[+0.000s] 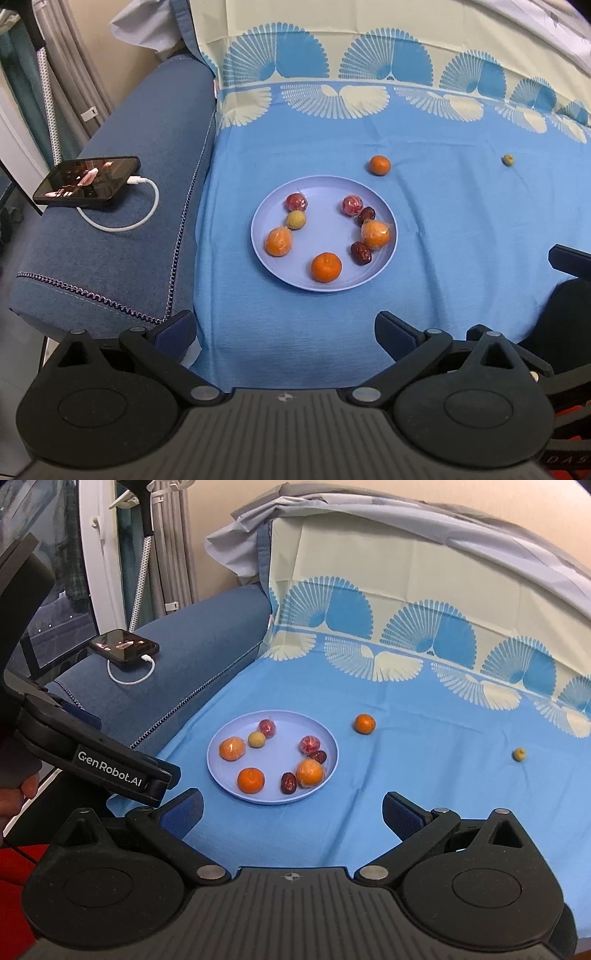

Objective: Organize fruits
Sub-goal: 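Lift both tools away from the plate toward the last fruits, then grasp the last mandarin with the left gripper while the right grasps a yellow fruit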

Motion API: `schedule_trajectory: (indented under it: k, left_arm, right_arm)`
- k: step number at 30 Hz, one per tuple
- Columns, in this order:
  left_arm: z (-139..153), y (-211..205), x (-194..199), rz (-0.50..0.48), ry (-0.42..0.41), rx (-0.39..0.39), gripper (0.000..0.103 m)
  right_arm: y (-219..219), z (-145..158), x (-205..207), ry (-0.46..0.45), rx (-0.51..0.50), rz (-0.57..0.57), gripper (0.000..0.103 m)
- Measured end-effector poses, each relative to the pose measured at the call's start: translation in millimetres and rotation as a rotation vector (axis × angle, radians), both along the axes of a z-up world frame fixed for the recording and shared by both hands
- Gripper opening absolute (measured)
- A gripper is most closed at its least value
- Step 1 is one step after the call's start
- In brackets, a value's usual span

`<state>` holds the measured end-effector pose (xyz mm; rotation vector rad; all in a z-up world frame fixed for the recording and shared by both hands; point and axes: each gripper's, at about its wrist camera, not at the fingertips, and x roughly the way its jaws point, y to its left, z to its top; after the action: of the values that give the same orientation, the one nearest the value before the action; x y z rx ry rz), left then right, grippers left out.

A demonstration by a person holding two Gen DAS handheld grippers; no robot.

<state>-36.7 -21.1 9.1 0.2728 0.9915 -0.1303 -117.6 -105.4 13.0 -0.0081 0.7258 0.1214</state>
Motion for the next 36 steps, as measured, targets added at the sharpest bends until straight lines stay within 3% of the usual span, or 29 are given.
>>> schedule_trajectory:
  k: [9,14,18,24,28,36]
  left_arm:
    - [-17.4,-18.6,25.0,-0.021,0.053,0.029,0.103]
    - [-27.0,-47.1,53.7,-0.04,0.086,0.011,0.103]
    - [-33.2,-82.5,92.4,-0.076,0.083,-0.01,0.103]
    - [-57.9,-139.2,171.5,-0.103,0.066,-0.018,0.103]
    - [-88.9,-171.0,225.7,-0.107,0.083,-0.038,0.103]
    - [-157.2,-198.9,300.1,-0.109,0.159,0.007,0.103]
  right_arm:
    - [-27.7,-21.0,17.2,0.052,0.069,-0.099,0.102]
    - [-69.9,-36.3,28.3,0.075,0.114,-0.311,0.102]
    - [-113.5,-49.0,44.9,0.048,0.082,-0.459,0.102]
    - [-199.5,-76.9,99.6,-0.049,-0.009,-0.633,0.102]
    - [-261.7,-109.0,148.4,-0.057,-0.041,-0.709,0.102]
    - [-333.5,-166.6,235.3,0.008,-0.108,-0.683,0.102]
